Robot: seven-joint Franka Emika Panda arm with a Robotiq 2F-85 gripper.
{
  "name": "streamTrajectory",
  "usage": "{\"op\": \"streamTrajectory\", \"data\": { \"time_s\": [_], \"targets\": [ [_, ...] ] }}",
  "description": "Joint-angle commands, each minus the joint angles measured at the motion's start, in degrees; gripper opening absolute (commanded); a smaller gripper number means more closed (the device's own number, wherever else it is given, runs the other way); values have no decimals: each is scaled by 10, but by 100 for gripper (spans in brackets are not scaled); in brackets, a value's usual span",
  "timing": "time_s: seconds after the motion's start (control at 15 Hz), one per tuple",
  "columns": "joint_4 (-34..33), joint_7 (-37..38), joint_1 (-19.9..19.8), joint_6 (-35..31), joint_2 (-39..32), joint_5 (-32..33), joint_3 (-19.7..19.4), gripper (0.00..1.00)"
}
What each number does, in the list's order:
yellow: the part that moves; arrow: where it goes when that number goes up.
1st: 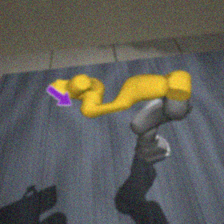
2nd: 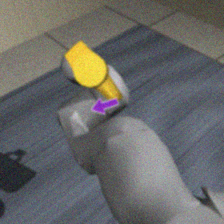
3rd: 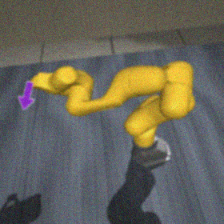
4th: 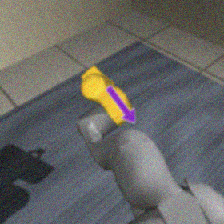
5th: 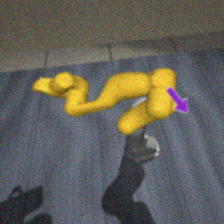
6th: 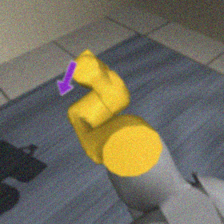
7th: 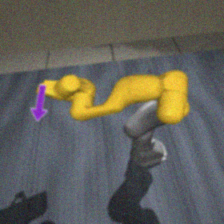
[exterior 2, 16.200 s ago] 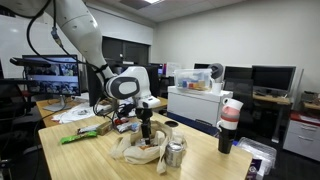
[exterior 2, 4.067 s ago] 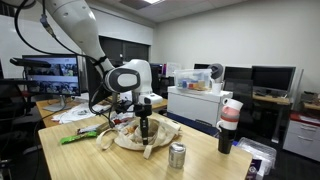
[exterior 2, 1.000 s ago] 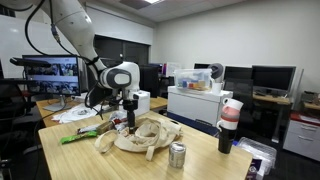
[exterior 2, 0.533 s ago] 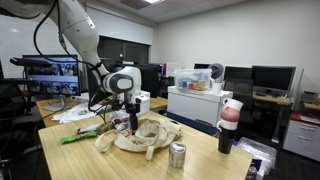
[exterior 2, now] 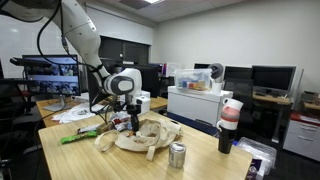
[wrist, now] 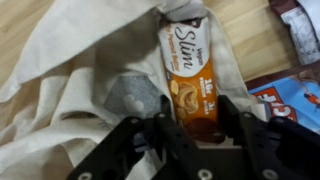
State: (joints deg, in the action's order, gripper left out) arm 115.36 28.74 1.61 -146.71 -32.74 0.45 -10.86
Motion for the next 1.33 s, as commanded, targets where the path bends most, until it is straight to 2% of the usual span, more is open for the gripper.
{"op": "streamTrajectory", "data": {
  "time_s": [0.0, 0.13, 1.27],
  "targets": [
    [-5, 15, 12, -5, -8, -1, -13, 21],
    [-7, 16, 14, -4, -9, 1, -17, 17],
    [23, 10, 23, -24, 42, 14, -47, 16]
  ]
}}
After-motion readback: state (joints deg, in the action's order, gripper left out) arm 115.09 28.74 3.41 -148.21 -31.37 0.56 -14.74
